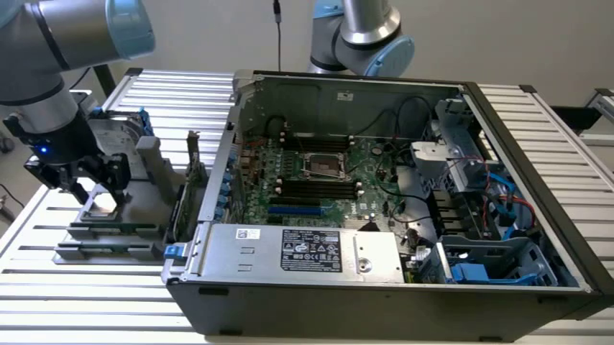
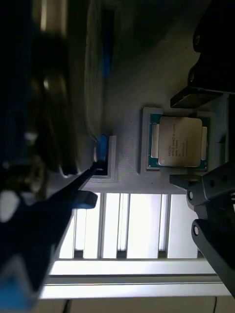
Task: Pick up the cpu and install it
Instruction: 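Pick up the cpu and move it towards the insertion slot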
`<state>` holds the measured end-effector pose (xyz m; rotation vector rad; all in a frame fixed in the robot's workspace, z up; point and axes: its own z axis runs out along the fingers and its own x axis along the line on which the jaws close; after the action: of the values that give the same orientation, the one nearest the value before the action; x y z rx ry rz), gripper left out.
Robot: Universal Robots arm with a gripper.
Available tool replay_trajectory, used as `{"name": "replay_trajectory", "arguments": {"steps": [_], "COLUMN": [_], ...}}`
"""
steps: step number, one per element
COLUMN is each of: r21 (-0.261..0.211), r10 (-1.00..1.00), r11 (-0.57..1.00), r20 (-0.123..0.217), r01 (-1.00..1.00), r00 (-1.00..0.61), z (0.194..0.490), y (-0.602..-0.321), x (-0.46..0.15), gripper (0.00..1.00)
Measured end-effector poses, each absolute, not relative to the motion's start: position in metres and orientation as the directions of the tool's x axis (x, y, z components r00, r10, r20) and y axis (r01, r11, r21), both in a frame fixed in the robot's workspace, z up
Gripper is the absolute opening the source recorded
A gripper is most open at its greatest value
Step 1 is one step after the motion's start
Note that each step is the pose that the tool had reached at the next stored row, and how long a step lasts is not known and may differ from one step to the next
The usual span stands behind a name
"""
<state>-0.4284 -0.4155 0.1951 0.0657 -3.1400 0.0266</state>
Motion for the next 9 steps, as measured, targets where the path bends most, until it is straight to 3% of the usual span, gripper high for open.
{"name": "replay_trajectory", "arguments": {"steps": [9], "r21": [-0.017], "r10": [-0.032], "r11": [0.999], "r20": [0.001], "r01": [-0.032], "r00": [-0.999], "z": [0.1927], "y": [-0.4156], "x": [-0.4284], "gripper": [0.65]}}
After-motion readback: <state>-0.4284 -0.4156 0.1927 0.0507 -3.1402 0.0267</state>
